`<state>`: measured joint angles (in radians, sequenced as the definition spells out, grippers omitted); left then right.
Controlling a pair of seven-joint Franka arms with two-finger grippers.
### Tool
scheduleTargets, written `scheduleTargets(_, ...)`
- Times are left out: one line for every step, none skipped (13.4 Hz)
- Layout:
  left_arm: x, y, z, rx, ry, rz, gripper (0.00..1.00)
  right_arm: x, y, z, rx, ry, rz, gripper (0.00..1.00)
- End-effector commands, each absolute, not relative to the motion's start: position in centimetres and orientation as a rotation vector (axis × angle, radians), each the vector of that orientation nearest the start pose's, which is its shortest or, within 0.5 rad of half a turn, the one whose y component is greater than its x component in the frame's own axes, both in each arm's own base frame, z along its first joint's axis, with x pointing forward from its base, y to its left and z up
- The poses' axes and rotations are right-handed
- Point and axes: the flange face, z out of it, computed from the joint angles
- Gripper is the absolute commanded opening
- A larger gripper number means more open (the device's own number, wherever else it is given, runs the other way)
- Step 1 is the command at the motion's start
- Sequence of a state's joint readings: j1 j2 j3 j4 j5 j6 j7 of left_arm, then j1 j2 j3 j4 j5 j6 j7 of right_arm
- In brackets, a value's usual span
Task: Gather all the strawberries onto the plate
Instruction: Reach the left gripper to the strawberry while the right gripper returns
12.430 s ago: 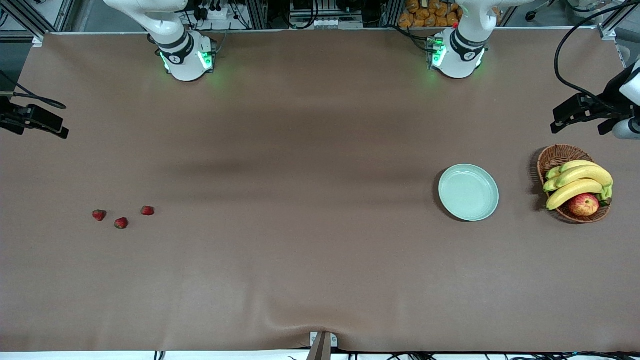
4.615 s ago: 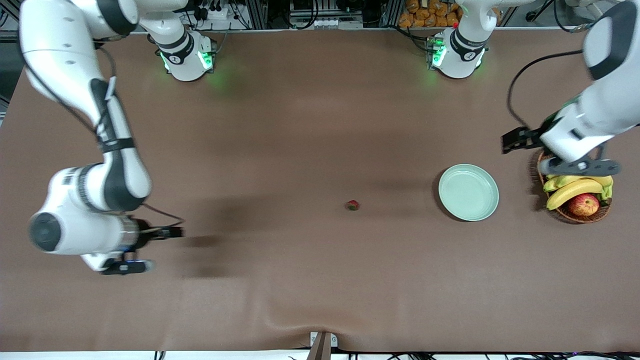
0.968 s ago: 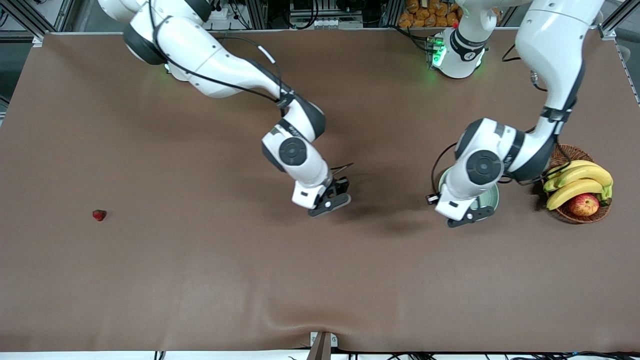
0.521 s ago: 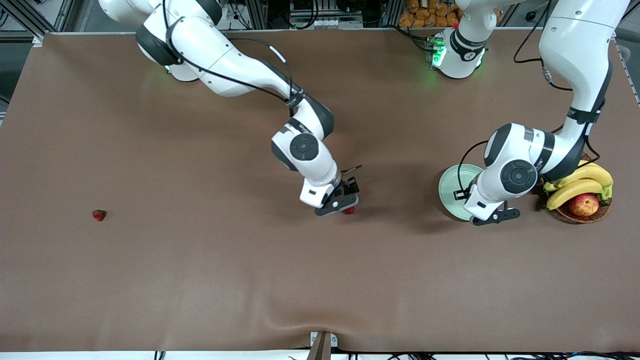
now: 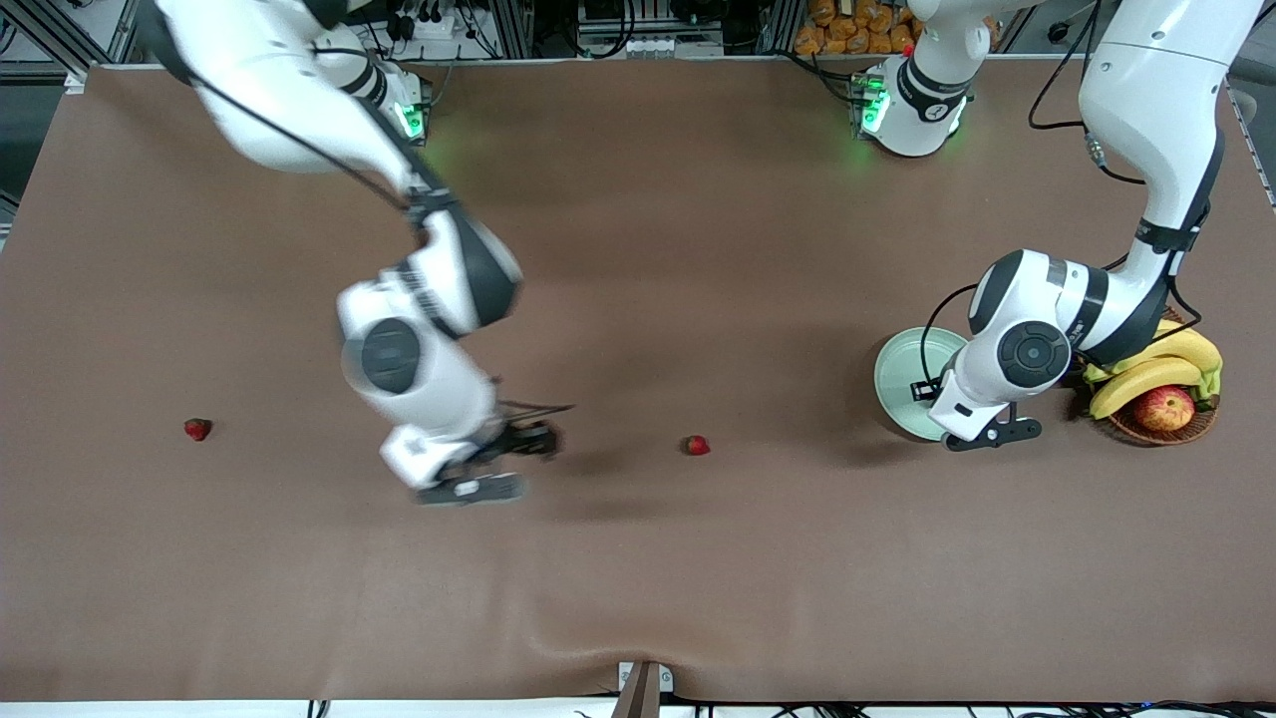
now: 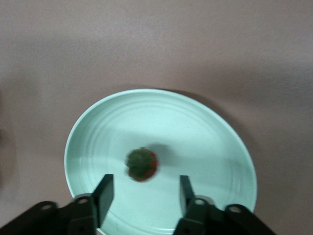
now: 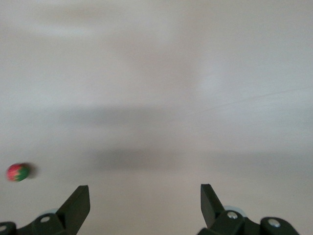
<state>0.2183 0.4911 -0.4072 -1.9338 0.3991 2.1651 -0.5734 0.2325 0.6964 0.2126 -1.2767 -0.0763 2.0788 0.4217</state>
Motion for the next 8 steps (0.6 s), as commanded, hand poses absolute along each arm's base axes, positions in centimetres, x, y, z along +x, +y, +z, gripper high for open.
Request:
scheduleTargets(59.5,-12.5,26.1,-2.978,-0.227,0.142,1.0,68.7,19.1,37.8,-3.071,0.013,-0.106,1.0)
scheduleTargets(59.7,-14.5,27.0,-2.997,-0.273,0.117,1.0,68.2,15.7,38.5,-3.086,0.024,-0.1,1.0)
scheduleTargets(59.9,-17.3,28.1,-3.02,-0.334,0.086,1.0,67.8,11.6,38.6,-3.1,0.011,-0.088,1.0)
scheduleTargets(60.0,-19.7,28.9,-3.035,-0.402,0.062,1.0,67.8,7.0,38.2,-3.109,-0.017,-0.069,1.0)
scheduleTargets(60.1,-22.7,29.2,-3.053,-0.455,0.052,1.0,67.9,2.4,37.7,-3.114,-0.049,-0.054,1.0)
scheduleTargets(60.3,-25.7,29.4,-3.074,-0.517,0.05,1.0,67.8,-2.0,36.7,-3.113,-0.064,-0.029,1.0)
scheduleTargets(60.4,-28.7,29.4,-3.087,-0.59,0.049,1.0,67.6,-6.2,35.9,-3.113,-0.077,-0.015,1.0)
scheduleTargets(60.6,-31.4,28.8,-3.092,-0.677,0.056,1.0,67.3,-9.9,34.4,-3.108,-0.103,0.005,1.0)
